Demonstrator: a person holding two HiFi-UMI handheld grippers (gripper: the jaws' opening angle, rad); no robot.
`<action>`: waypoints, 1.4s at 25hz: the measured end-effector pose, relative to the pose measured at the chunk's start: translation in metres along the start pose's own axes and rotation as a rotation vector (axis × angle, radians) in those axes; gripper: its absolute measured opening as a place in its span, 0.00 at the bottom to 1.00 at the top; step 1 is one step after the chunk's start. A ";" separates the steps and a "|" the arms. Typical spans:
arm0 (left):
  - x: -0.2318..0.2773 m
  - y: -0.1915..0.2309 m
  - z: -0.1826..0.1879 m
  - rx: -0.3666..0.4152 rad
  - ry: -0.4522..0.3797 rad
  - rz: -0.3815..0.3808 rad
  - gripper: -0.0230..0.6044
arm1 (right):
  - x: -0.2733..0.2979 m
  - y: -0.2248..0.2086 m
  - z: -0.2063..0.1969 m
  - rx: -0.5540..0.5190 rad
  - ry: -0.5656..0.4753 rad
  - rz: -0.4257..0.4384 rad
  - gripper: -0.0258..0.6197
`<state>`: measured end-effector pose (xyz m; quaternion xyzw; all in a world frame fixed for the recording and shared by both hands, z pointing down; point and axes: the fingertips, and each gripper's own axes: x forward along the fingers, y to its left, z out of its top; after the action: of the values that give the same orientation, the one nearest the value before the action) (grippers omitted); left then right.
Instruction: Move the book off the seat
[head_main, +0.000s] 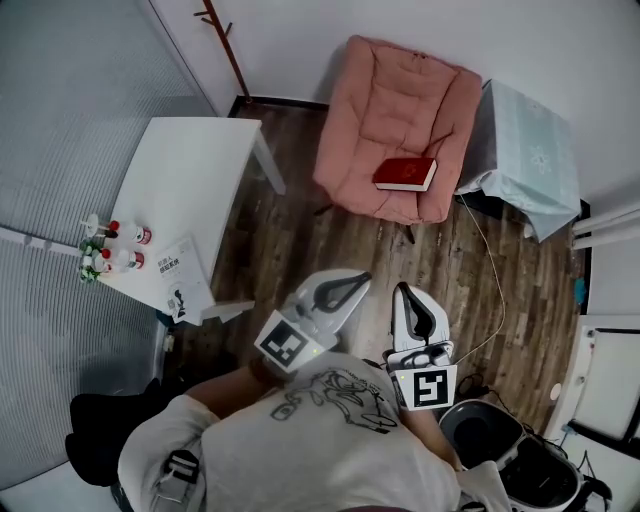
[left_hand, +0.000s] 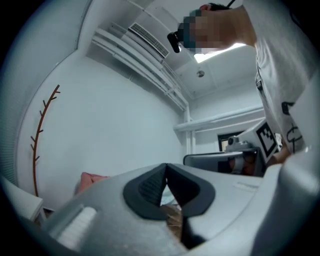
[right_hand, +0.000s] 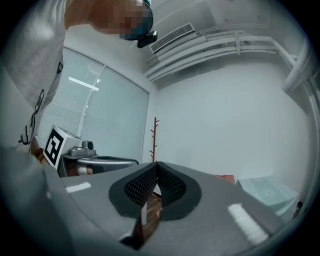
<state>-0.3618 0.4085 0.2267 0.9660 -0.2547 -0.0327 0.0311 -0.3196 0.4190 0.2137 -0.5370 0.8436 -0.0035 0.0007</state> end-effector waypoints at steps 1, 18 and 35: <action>0.000 0.008 0.000 -0.003 0.000 -0.003 0.04 | 0.008 0.000 0.000 0.002 0.000 -0.006 0.05; 0.029 0.083 0.001 -0.012 -0.008 -0.029 0.04 | 0.076 -0.019 -0.012 0.027 0.027 -0.047 0.05; 0.142 0.138 -0.013 0.024 0.017 -0.043 0.04 | 0.133 -0.132 -0.024 0.057 0.011 -0.035 0.05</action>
<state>-0.3050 0.2194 0.2437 0.9717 -0.2341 -0.0220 0.0211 -0.2561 0.2429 0.2391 -0.5514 0.8336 -0.0305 0.0111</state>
